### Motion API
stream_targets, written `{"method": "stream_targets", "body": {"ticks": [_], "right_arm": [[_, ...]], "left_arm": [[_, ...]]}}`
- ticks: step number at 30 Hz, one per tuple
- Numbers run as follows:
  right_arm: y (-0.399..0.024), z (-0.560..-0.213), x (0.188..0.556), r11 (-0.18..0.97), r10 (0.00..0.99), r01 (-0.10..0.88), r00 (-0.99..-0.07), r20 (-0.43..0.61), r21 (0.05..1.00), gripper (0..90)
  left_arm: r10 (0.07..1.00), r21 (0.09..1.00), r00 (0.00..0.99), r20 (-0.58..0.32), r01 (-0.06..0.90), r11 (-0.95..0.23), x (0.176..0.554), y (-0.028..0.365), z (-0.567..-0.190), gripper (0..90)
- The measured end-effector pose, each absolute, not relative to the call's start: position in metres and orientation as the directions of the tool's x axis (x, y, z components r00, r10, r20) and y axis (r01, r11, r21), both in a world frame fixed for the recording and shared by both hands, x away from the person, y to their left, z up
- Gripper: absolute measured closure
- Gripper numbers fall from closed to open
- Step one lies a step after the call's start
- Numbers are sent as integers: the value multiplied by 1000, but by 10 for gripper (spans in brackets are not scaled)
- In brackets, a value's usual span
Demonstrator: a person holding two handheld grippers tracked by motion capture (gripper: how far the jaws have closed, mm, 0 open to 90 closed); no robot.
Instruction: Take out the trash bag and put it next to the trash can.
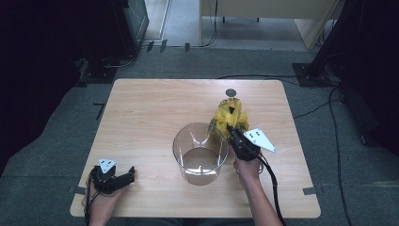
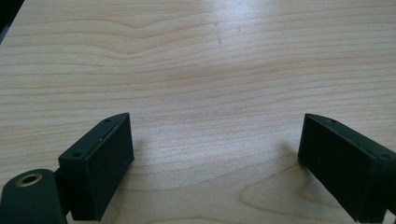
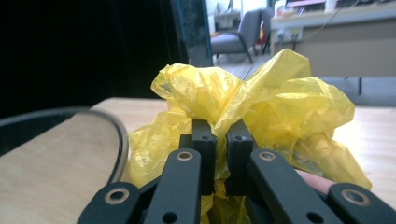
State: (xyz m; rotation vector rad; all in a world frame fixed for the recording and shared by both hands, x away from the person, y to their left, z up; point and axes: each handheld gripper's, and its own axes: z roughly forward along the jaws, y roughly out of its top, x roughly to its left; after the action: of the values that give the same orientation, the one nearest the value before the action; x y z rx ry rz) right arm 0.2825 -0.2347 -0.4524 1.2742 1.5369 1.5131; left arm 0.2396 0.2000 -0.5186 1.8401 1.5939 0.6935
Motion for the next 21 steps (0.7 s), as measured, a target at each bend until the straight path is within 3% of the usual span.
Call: {"method": "stream_targets", "body": {"ticks": [3, 10, 16, 21], "right_arm": [[-234, -458, 283, -116, 914, 228, -357, 194, 967, 848], [-240, -463, 281, -120, 899, 264, -379, 217, 957, 653], [-249, -460, 276, -118, 921, 291, -326, 214, 949, 342], [-258, -460, 269, -78, 930, 311, -321, 182, 947, 279]], "left_arm": [[990, 730, 142, 1, 676, -98, 240, 200, -519, 96], [990, 730, 142, 1, 676, -98, 240, 200, -519, 95], [989, 730, 146, 1, 676, -101, 239, 200, -519, 96], [989, 731, 146, 1, 675, -100, 239, 200, -519, 96]]}}
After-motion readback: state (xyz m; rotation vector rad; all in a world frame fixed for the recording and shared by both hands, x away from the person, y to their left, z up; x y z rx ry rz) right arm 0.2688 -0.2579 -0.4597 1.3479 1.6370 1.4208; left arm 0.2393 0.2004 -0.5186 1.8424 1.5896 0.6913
